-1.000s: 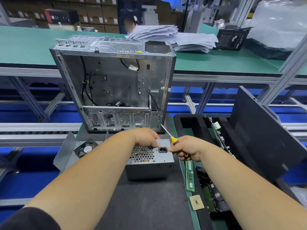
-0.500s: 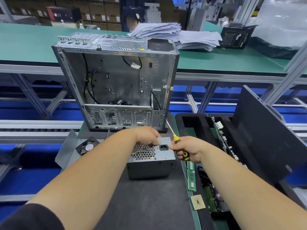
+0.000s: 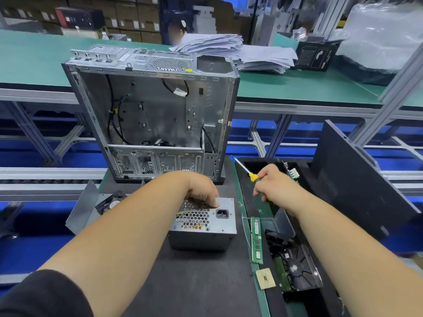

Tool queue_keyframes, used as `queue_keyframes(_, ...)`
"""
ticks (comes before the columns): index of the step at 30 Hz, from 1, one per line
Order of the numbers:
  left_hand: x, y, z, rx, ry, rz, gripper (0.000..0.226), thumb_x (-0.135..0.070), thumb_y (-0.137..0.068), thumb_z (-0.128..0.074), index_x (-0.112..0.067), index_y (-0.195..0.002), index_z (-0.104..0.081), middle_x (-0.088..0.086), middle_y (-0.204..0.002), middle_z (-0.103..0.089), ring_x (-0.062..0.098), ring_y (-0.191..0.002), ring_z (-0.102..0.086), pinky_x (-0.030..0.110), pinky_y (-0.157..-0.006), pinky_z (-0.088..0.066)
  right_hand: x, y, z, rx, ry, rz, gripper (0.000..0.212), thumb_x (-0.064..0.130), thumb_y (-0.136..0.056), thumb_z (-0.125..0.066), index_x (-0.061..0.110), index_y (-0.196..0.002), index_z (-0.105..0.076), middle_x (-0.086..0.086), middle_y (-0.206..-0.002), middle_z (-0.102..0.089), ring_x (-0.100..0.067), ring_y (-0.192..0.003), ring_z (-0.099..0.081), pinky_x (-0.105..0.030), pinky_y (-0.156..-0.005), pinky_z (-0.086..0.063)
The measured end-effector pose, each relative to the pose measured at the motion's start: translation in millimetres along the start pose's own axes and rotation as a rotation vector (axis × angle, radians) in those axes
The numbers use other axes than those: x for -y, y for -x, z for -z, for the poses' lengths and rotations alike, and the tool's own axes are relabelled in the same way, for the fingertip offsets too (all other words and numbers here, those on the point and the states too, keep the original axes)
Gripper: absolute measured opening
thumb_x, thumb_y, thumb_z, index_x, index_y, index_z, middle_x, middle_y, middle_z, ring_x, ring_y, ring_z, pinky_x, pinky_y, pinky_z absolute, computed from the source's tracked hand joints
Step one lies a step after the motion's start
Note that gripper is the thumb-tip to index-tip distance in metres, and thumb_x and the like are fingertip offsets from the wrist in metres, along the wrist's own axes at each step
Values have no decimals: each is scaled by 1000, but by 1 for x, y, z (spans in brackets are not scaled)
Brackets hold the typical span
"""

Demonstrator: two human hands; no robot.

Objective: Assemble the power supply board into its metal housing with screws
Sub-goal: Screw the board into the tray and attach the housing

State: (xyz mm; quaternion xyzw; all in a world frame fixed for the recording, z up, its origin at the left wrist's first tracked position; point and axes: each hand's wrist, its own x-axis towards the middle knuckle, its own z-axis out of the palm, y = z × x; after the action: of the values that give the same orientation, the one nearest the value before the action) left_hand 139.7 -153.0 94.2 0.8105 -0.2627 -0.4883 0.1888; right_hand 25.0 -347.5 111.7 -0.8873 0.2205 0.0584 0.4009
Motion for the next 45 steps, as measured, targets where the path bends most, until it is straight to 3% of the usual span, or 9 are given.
queue_keyframes(4, 0, -1, 1, 5, 4, 13, 26, -14, -97, -55, 6, -111, -64, 13, -92, -57, 25, -81, -50, 33, -73, -45, 2, 18, 18, -111, -16, 130, 16, 18, -86, -66, 28, -94, -56, 2, -83, -68, -4, -62, -66, -34, -69, -52)
queue_keyframes(9, 3, 2, -5, 3, 61, 68, 7, -15, -98, -54, -9, -99, -58, 12, -93, -49, 24, -78, -43, 29, -65, -41, 10, 44, 30, -262, -93, 227, 14, 19, -83, -73, 31, -85, -65, 12, -76, -71, -8, -75, -68, -21, -63, -45)
queue_keyframes(14, 5, 7, -10, -17, 111, 118, 14, -17, -99, -53, -7, -108, -59, 13, -99, -50, 22, -74, -46, 28, -63, -43, 18, 69, 39, -339, -147, 288, 13, 27, -78, -77, 28, -81, -65, 3, -80, -70, -18, -80, -65, -34, -70, -51)
queue_keyframes(16, 6, 8, -12, -36, 136, 127, 16, -17, -99, -54, -7, -110, -59, 12, -97, -52, 22, -74, -47, 28, -63, -45, 22, 77, 39, -345, -136, 328, 13, 30, -77, -78, 30, -79, -65, 4, -76, -68, -15, -69, -61, -27, -61, -50)
queue_keyframes(19, 9, 8, -13, -74, 119, 113, 27, -19, -99, -53, -2, -119, -61, 12, -103, -54, 26, -86, -50, 35, -78, -46, 27, 85, 34, -340, -86, 376, 13, 27, -77, -78, 28, -77, -65, 13, -65, -59, -1, -52, -47, -10, -46, -38)
queue_keyframes(21, 10, 9, -14, -66, 91, 98, 33, -21, -101, -50, -1, -126, -59, 12, -108, -56, 27, -93, -51, 38, -85, -43, 31, 89, 28, -305, -10, 382, 14, 27, -76, -77, 29, -76, -63, 14, -67, -60, 0, -53, -49, -9, -46, -39)
queue_keyframes(28, 11, 9, -16, -66, 101, 88, 26, -19, -101, -49, -7, -120, -62, 7, -98, -60, 19, -73, -52, 26, -64, -44, 42, 89, 10, -185, 211, 378, 15, 27, -76, -73, 30, -76, -59, 8, -67, -58, -3, -55, -48, -17, -49, -38)
queue_keyframes(36, 13, 8, -18, -65, 164, 76, 24, -16, -101, -50, -4, -118, -61, 13, -99, -57, 21, -71, -50, 27, -60, -45, 52, 89, 11, -157, 347, 399, 14, 25, -78, -71, 28, -78, -58, 6, -72, -58, -9, -65, -50, -24, -55, -41)
queue_keyframes(45, 12, 7, -18, -30, 166, 79, 20, -15, -103, -45, -12, -114, -61, 5, -88, -60, 18, -69, -50, 26, -60, -43, 59, 89, 9, -128, 354, 397, 14, 25, -80, -71, 28, -80, -58, 6, -70, -56, -7, -62, -48, -21, -53, -35)
